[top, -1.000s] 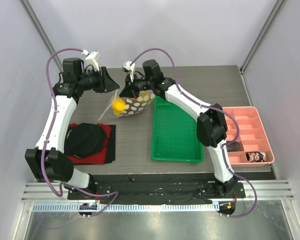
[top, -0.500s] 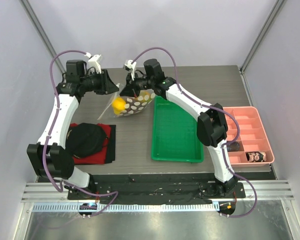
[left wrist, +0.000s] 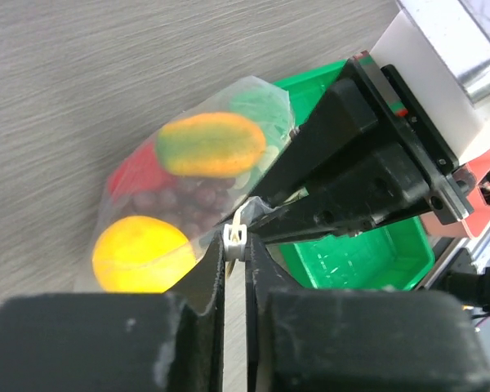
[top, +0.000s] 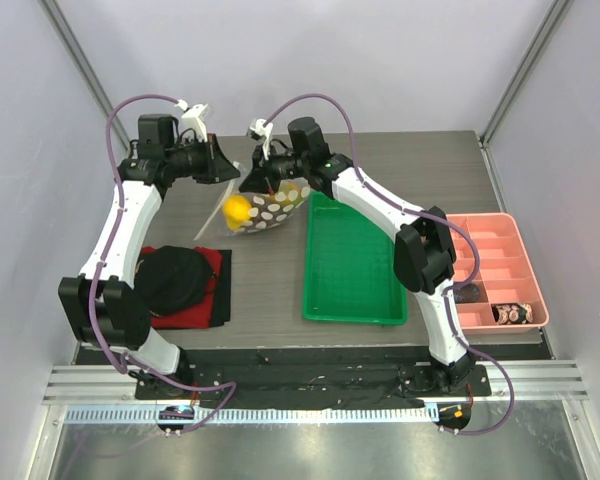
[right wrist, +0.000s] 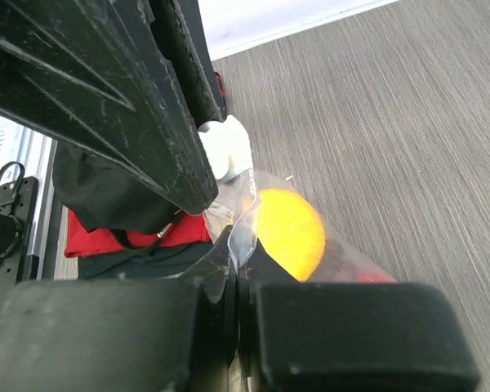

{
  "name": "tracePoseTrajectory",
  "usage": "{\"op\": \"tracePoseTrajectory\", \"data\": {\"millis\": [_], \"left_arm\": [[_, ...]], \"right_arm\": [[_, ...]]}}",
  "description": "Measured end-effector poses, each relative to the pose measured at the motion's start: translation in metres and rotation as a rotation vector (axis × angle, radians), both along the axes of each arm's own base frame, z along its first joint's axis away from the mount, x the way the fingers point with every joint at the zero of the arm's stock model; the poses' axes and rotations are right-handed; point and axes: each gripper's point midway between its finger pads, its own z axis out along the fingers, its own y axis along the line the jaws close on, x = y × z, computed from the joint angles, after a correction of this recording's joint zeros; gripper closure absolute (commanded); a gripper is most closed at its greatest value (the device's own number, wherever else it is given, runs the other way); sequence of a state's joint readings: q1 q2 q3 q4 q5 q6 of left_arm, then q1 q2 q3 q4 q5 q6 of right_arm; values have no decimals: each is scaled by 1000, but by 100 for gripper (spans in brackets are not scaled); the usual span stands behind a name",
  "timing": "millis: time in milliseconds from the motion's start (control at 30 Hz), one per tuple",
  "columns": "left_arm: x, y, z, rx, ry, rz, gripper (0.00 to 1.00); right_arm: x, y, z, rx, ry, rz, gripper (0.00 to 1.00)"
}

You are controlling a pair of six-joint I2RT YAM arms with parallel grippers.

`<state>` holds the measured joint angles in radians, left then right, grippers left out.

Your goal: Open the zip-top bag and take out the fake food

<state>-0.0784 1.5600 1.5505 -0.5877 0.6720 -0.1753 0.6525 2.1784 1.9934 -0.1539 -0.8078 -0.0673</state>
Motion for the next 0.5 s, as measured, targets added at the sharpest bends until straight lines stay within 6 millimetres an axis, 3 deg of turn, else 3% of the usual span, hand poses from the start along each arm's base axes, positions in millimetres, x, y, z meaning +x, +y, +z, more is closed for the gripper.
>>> {"op": "tracePoseTrajectory", "data": {"millis": [67, 233, 400, 500], "left_arm": [[0, 0, 0, 0, -2, -3, 100], [-1, 1, -2, 17, -6, -14, 100], [-2, 1, -3, 37, -23, -30, 100], [-1, 1, -2, 49, -37, -34, 100]], "right_arm": [[0, 0, 0, 0, 3, -2, 63], [4, 0, 8, 7, -25, -11, 50], [9, 2, 28, 21, -75, -21, 51], [8, 3, 30, 15, -88, -20, 60]]}}
